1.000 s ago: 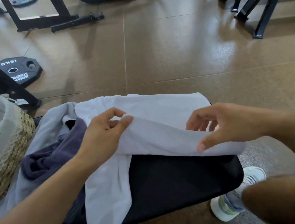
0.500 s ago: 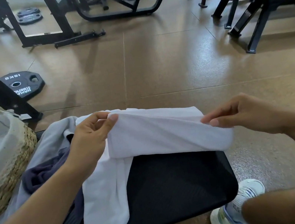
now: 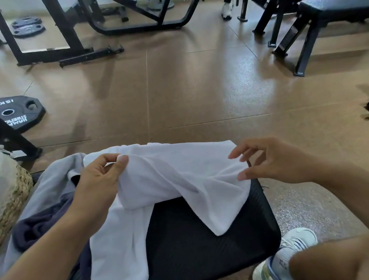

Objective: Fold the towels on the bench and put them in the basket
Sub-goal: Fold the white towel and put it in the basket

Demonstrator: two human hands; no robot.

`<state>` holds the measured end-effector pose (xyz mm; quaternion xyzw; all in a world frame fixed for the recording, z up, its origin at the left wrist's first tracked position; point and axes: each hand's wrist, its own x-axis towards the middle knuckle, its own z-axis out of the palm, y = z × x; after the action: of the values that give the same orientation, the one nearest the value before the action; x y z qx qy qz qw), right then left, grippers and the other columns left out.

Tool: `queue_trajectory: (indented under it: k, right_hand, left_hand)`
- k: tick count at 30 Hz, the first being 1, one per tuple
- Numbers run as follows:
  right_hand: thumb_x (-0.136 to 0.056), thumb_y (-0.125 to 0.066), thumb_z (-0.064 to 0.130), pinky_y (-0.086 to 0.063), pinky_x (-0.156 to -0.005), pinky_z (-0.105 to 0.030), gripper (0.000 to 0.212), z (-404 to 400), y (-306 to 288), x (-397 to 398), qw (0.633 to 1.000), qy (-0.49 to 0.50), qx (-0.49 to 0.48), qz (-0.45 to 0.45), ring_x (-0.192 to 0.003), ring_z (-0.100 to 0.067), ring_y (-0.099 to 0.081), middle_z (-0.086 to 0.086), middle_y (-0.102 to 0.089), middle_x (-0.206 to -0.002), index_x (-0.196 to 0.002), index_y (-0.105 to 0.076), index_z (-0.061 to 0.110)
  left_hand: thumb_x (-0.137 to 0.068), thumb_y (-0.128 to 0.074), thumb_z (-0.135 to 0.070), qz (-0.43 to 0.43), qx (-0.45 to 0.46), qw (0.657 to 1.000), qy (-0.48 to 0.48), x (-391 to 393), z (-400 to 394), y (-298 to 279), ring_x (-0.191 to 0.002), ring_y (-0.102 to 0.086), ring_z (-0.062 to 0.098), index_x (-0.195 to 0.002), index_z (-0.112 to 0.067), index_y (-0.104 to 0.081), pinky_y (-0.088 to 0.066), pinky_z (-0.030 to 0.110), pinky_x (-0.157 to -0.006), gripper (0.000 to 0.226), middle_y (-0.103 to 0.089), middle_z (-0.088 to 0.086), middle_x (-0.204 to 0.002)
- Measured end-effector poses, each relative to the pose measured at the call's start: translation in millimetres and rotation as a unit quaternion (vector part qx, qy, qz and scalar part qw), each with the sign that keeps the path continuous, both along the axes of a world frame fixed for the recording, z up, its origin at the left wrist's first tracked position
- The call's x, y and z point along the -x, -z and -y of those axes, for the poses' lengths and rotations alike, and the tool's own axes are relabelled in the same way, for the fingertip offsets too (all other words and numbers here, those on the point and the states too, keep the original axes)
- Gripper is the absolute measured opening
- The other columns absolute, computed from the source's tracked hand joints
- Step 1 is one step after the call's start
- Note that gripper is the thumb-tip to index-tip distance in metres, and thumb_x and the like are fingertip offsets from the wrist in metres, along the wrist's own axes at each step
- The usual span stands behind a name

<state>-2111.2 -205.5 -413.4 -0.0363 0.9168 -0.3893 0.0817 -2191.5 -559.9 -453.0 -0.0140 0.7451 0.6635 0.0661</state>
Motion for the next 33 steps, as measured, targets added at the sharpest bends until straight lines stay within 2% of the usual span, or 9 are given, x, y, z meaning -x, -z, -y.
queue_trajectory:
  k: [5, 8, 12, 17, 20, 23, 26, 30, 33]
  right_hand:
    - [-0.073, -0.087, 0.044, -0.044, -0.077, -0.014, 0.037, 25, 2, -7, 0.988, -0.107, -0.112, 0.028, -0.097, 0.015, -0.052, 0.023, -0.061, -0.1, -0.103, -0.066, 0.045]
    - [-0.083, -0.079, 0.04, -0.045, -0.089, -0.02, 0.035, 47, 11, -13, 0.968, -0.194, -0.158, 0.001, -0.103, 0.005, -0.052, 0.023, -0.058, -0.104, -0.113, -0.061, 0.046]
    - [-0.095, -0.064, 0.025, -0.044, -0.096, -0.032, 0.042, 67, 26, -20, 0.907, -0.322, -0.265, -0.058, -0.114, -0.009, -0.05, 0.015, -0.057, -0.121, -0.132, -0.056, 0.044]
    - [-0.092, -0.066, 0.038, -0.045, -0.089, -0.035, 0.024, 63, 23, -11, 0.878, -0.322, -0.339, -0.102, -0.107, -0.014, -0.055, 0.011, -0.061, -0.11, -0.115, -0.063, 0.036]
    - [-0.088, -0.069, 0.05, -0.046, -0.083, -0.026, 0.02, 49, 12, -11, 0.923, -0.251, -0.284, -0.066, -0.098, -0.005, -0.058, 0.015, -0.063, -0.101, -0.097, -0.062, 0.034]
    - [-0.078, -0.086, 0.035, -0.05, -0.071, -0.022, 0.025, 25, 4, -7, 0.992, -0.108, -0.069, 0.009, -0.077, 0.0, -0.063, 0.011, -0.069, -0.081, -0.077, -0.063, 0.024]
    - [-0.069, -0.092, 0.009, -0.041, -0.055, -0.017, 0.036, -2, -13, -2, 0.997, -0.008, 0.079, -0.013, -0.055, -0.003, -0.05, 0.009, -0.058, -0.059, -0.06, -0.058, 0.019]
    - [-0.069, -0.088, 0.0, -0.042, -0.053, -0.012, 0.029, -16, -21, 6, 0.991, 0.036, 0.117, -0.055, -0.051, 0.0, -0.054, 0.01, -0.063, -0.057, -0.068, -0.062, 0.012]
    - [-0.071, -0.085, -0.002, -0.048, -0.061, -0.011, 0.021, -21, -24, 6, 0.992, 0.024, 0.111, -0.053, -0.059, 0.0, -0.062, 0.008, -0.071, -0.065, -0.072, -0.071, 0.013]
  left_hand:
    - [-0.092, -0.068, -0.048, 0.003, 0.012, 1.0, 0.001, 3, 2, 5, -0.099, -0.061, 0.026, -0.094, -0.027, -0.071, -0.045, 0.063, -0.101, 0.021, -0.071, 0.019, -0.111]
    - [-0.089, -0.07, -0.05, 0.004, 0.02, 1.0, -0.004, 6, 3, 7, -0.101, -0.064, 0.029, -0.092, -0.028, -0.072, -0.046, 0.063, -0.102, 0.022, -0.072, 0.016, -0.11]
    - [-0.093, -0.069, -0.041, 0.008, 0.025, 1.0, -0.017, 10, 4, 9, -0.104, -0.066, 0.033, -0.089, -0.029, -0.072, -0.048, 0.061, -0.1, 0.013, -0.073, 0.014, -0.109]
    - [-0.095, -0.068, -0.038, 0.012, 0.028, 0.999, -0.024, 13, 5, 9, -0.106, -0.067, 0.034, -0.089, -0.026, -0.071, -0.049, 0.061, -0.099, 0.013, -0.074, 0.014, -0.107]
    - [-0.097, -0.066, -0.037, 0.021, 0.019, 0.999, -0.022, 12, 7, 12, -0.111, -0.067, 0.035, -0.09, -0.024, -0.069, -0.052, 0.06, -0.099, 0.014, -0.074, 0.011, -0.107]
    - [-0.098, -0.063, -0.035, 0.033, 0.012, 0.999, -0.019, 12, 6, 13, -0.112, -0.066, 0.034, -0.094, -0.021, -0.068, -0.054, 0.054, -0.098, 0.016, -0.073, 0.009, -0.107]
    - [-0.097, -0.063, -0.034, 0.016, -0.019, 1.0, 0.001, 12, 3, -3, -0.106, -0.068, 0.028, -0.097, -0.019, -0.07, -0.054, 0.051, -0.097, 0.016, -0.074, 0.007, -0.106]
    - [-0.09, -0.064, -0.034, 0.002, -0.059, 0.997, 0.054, 7, -3, -18, -0.098, -0.066, 0.019, -0.083, -0.027, -0.076, -0.052, 0.04, -0.093, 0.015, -0.073, 0.005, -0.1]
    - [-0.086, -0.065, -0.034, -0.002, -0.096, 0.993, 0.065, 0, -5, -26, -0.1, -0.061, 0.024, -0.08, -0.026, -0.073, -0.047, 0.044, -0.097, 0.013, -0.066, 0.012, -0.103]
